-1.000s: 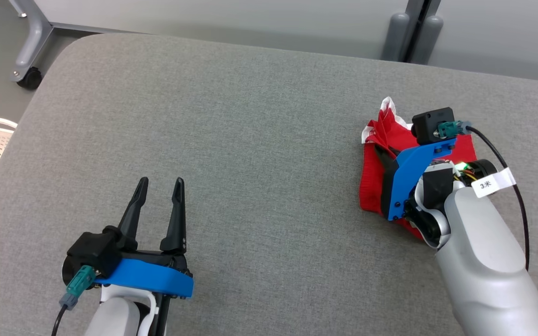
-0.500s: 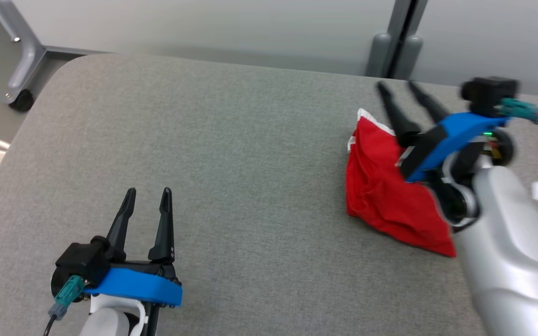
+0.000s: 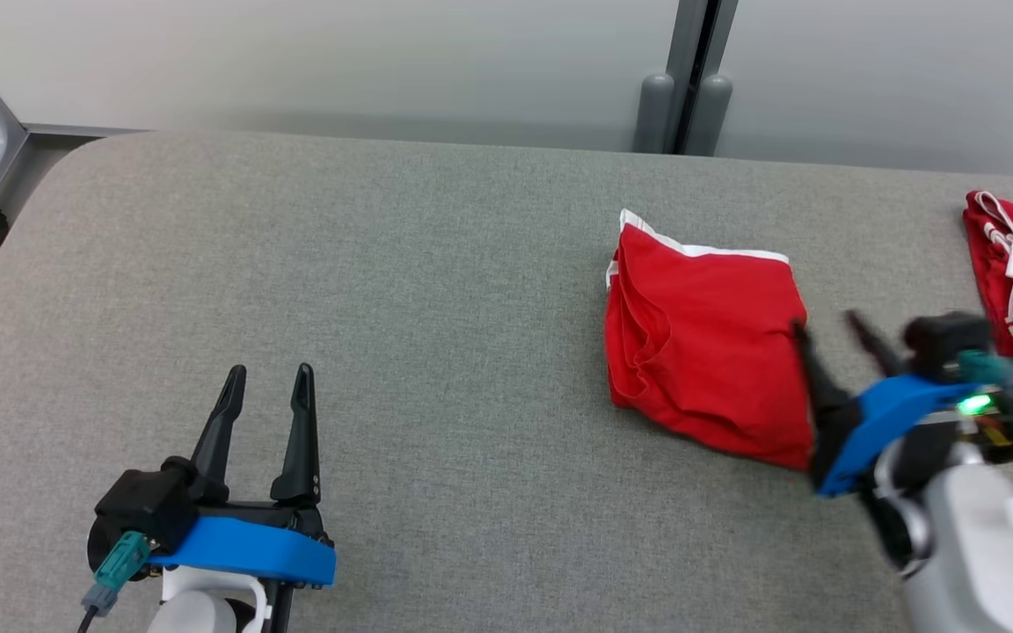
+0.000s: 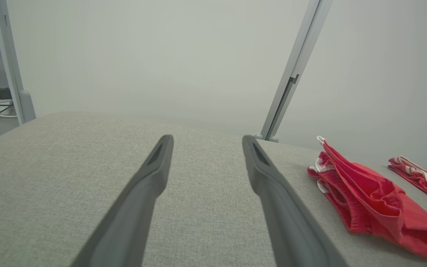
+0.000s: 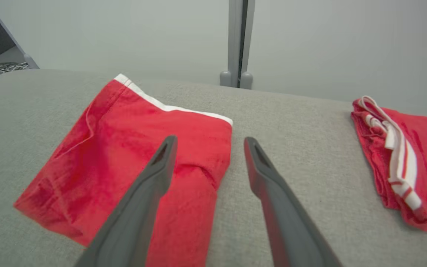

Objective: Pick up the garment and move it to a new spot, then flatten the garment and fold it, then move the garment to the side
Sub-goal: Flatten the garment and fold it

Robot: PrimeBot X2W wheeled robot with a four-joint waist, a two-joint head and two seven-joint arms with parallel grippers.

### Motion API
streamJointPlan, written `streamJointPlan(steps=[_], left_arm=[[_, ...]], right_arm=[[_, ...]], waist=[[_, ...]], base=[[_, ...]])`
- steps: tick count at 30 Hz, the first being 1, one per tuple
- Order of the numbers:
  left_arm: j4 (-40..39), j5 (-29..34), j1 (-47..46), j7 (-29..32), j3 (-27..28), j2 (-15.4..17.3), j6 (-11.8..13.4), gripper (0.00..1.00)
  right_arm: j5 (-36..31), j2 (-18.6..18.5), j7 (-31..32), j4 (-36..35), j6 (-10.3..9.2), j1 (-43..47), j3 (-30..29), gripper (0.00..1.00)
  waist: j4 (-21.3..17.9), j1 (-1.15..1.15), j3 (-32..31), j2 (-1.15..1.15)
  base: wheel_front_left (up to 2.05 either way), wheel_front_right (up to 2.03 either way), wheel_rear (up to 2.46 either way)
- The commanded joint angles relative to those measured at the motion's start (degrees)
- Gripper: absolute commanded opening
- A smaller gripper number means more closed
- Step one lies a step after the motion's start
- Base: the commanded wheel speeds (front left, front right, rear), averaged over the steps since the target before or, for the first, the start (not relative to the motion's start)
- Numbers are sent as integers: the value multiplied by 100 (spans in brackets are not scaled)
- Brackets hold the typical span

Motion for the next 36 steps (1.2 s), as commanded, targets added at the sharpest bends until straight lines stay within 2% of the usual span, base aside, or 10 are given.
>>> streamJointPlan(steps=[1,9,12,16,20,24,25,26,32,36], left_arm=[[-34,10,-68,-25,6,33,-9,100],[-24,15,-223,-24,-10,45,-9,100],[-13,-3,-245,-25,-47,39,-9,100],[18,-18,-241,-25,-76,19,-9,100],[41,-33,-208,-25,-62,22,-9,100],[84,-17,-109,-25,33,37,-9,100],[94,-6,-84,-25,69,38,-9,100],[100,7,-54,-25,114,39,-8,100],[136,86,80,-25,314,33,28,100],[113,177,176,-25,446,76,51,100]], right_arm=[[111,154,-12,102,2,31,160,0],[-241,523,-509,1152,1,-654,1072,0],[-69,606,-742,1639,1,-853,1448,0],[507,634,-842,2043,2,-986,2239,0],[1342,622,-822,2031,1,-1042,3167,0],[1853,625,-1143,1850,2,-1090,3566,1],[1935,630,-1274,1773,2,-1063,3597,46],[1952,622,-1418,1706,1,-1036,3573,100],[1869,515,-1975,1045,2,-625,3098,100],[1500,340,-2060,364,2,-23,2359,100]], waist=[[5,0,46,0],[144,0,193,0],[230,0,195,0],[328,0,175,0],[361,0,141,0],[306,0,41,0],[280,0,1,0],[245,0,-34,0],[18,0,-253,0],[-202,0,-409,0]], base=[[0,0,0],[0,0,0],[0,0,0],[0,0,0],[0,0,0],[0,0,0],[0,0,0],[0,0,0],[0,0,0],[0,0,0]])
